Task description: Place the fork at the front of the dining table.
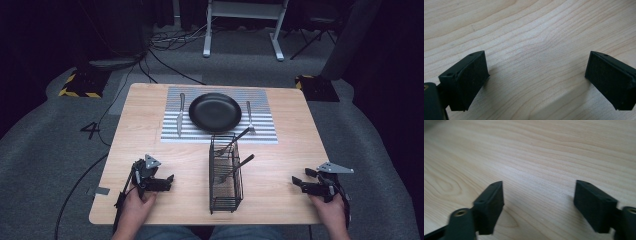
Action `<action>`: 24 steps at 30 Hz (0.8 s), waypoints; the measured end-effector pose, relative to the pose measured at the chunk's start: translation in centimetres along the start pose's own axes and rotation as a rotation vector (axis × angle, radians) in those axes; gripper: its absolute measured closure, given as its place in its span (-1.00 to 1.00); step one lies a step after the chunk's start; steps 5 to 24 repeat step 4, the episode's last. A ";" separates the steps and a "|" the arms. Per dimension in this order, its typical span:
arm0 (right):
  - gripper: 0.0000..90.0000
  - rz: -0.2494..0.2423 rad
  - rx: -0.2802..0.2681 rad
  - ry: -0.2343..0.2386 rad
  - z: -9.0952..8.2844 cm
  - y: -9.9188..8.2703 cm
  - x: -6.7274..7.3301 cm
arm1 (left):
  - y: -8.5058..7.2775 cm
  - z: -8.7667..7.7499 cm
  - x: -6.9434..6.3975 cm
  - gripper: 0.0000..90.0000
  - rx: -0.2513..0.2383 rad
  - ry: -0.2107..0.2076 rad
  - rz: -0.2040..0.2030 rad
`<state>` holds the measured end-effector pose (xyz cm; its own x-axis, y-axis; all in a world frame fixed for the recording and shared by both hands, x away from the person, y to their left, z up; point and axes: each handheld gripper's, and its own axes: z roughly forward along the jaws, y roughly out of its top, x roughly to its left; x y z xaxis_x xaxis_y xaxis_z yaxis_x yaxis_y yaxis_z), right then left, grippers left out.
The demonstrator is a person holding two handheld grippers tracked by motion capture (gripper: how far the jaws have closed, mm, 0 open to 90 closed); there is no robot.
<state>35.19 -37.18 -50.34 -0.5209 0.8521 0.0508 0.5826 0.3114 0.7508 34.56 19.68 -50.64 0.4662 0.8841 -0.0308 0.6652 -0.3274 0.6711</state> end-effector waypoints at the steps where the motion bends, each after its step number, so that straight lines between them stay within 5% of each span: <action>1: -0.68 -0.048 0.020 -0.020 0.2 0.1 0.1 | 0.0 0.0 0.0 -0.90 0.001 -0.001 0.001; 24: -0.78 -0.044 0.035 -0.046 0.5 0.3 0.1 | 0.0 0.0 0.0 -0.90 0.001 -0.001 -0.001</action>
